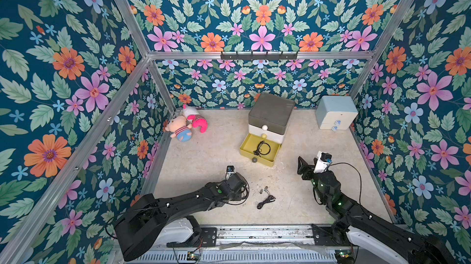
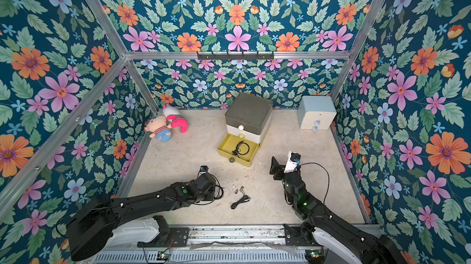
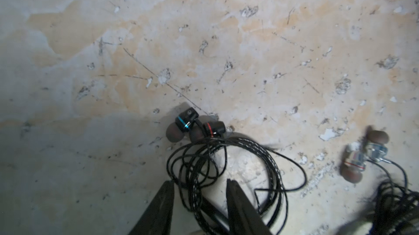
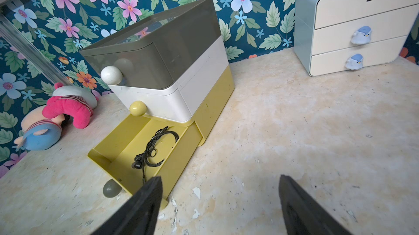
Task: Place the wired earphones into the drawer by color
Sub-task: Pick up the wired earphones from the center of the board.
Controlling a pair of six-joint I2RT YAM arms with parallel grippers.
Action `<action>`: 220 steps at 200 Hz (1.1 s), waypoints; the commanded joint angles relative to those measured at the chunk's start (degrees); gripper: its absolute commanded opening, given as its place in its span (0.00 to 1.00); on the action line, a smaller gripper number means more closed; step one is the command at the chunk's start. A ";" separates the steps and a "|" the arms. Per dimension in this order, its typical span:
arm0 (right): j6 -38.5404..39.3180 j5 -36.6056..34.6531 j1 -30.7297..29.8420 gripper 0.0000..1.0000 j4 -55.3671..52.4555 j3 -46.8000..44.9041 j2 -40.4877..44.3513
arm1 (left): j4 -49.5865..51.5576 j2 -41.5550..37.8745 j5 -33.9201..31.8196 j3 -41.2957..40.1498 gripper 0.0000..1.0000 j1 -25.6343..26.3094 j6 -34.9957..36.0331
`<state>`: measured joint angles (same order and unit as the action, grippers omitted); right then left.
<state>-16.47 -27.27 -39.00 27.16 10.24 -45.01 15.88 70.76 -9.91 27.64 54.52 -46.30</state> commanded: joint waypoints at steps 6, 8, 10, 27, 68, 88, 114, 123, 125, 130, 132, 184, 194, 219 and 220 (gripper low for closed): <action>0.82 -0.33 -0.02 0.85 1.49 -0.04 0.02 | 0.47 2.09 -1.58 0.95 0.42 0.56 0.29; 0.82 -0.33 -0.02 0.85 1.47 -0.09 0.08 | 0.51 2.27 -1.66 1.00 0.42 0.58 0.26; 0.78 -0.29 -0.02 0.85 1.49 -0.10 0.10 | 0.48 2.45 -1.73 1.05 0.41 0.65 0.25; 0.78 -0.33 -0.02 0.85 1.50 -0.14 0.10 | 0.48 3.64 -1.95 1.53 0.39 1.02 0.34; 0.82 -0.33 -0.02 0.85 1.50 -0.14 0.14 | 0.56 5.44 -2.13 2.09 0.28 1.55 0.65; 0.81 -0.33 -0.02 0.85 1.49 -0.15 0.18 | 0.56 5.36 -2.43 2.07 0.21 1.64 0.62; 0.82 -0.33 -0.04 0.85 1.50 -0.19 0.19 | 0.58 4.91 -2.65 1.98 0.13 1.68 0.63; 0.79 -0.33 -0.04 0.85 1.50 -0.22 0.27 | 0.65 4.67 -2.80 1.98 0.11 1.64 0.66; 0.82 -0.33 -0.03 0.85 1.50 -0.22 0.28 | 0.65 4.65 -2.83 1.98 0.11 1.64 0.61; 0.78 -0.33 -0.02 0.85 1.50 -0.22 0.28 | 0.67 4.44 -2.88 1.94 0.10 1.64 0.61; 0.81 -0.33 -0.02 0.85 1.50 -0.22 0.21 | 0.65 4.36 -2.91 1.90 0.09 1.64 0.60; 0.82 -0.37 -0.02 0.85 1.48 -0.31 0.45 | 0.91 1.65 -4.44 1.54 0.00 1.67 0.61; 0.82 -0.33 -0.02 0.85 1.50 -0.31 0.45 | 1.17 0.95 -4.82 1.62 0.00 1.68 0.61; 0.82 -0.33 -0.03 0.85 1.50 -0.31 0.53 | 2.11 -1.06 -6.10 1.97 0.00 1.68 0.78; 0.82 -0.33 -0.03 0.85 1.50 -0.31 0.54 | 2.17 -1.15 -6.14 1.98 0.00 1.70 0.82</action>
<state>-16.45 -27.24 -39.00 27.18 9.96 -44.64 16.45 71.13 -13.93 29.26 56.23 -46.06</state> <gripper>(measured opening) 0.851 0.080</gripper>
